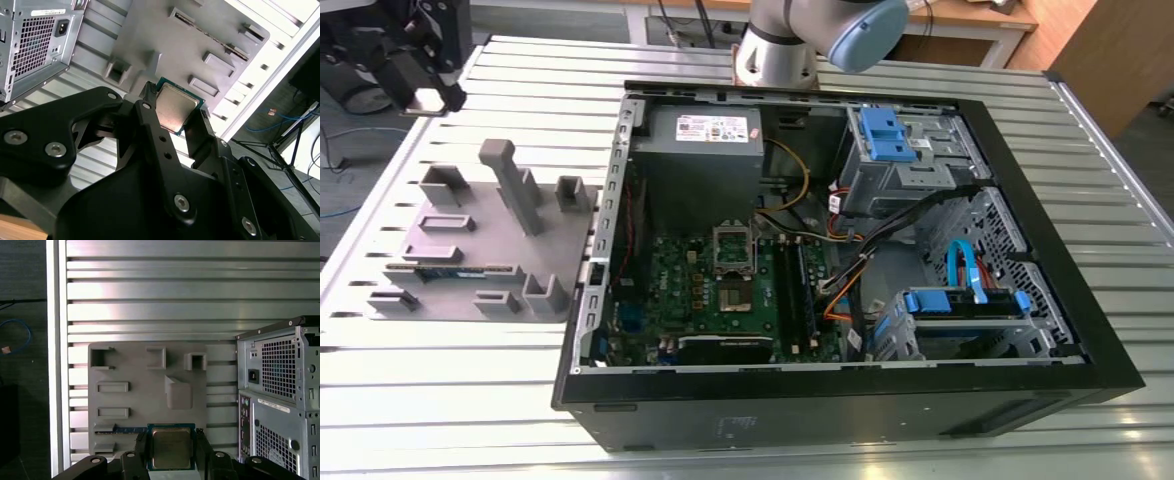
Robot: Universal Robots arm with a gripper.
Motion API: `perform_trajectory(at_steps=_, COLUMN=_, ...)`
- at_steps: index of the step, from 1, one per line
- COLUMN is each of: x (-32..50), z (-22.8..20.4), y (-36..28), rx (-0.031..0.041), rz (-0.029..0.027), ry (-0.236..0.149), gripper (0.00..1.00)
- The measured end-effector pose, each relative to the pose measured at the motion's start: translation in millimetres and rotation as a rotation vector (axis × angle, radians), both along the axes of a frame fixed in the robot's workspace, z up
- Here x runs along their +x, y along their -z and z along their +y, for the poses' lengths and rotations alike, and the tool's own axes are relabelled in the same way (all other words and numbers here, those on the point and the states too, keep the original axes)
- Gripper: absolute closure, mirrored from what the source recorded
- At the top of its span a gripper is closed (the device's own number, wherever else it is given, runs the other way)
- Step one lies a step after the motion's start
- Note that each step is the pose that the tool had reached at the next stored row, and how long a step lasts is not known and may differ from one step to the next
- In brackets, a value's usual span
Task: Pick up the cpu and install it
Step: 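Pick up the cpu and move it towards the insertion slot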
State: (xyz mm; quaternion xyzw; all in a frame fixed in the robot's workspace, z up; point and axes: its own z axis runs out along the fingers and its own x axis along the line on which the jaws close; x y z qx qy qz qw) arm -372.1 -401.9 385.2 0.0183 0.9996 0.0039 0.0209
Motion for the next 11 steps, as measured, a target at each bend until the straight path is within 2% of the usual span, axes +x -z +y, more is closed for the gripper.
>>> perform_trajectory(at_steps=11, x=8.0, z=0.0, y=0.0, rx=0.0, rz=0.0, ry=0.0, gripper=0.53)
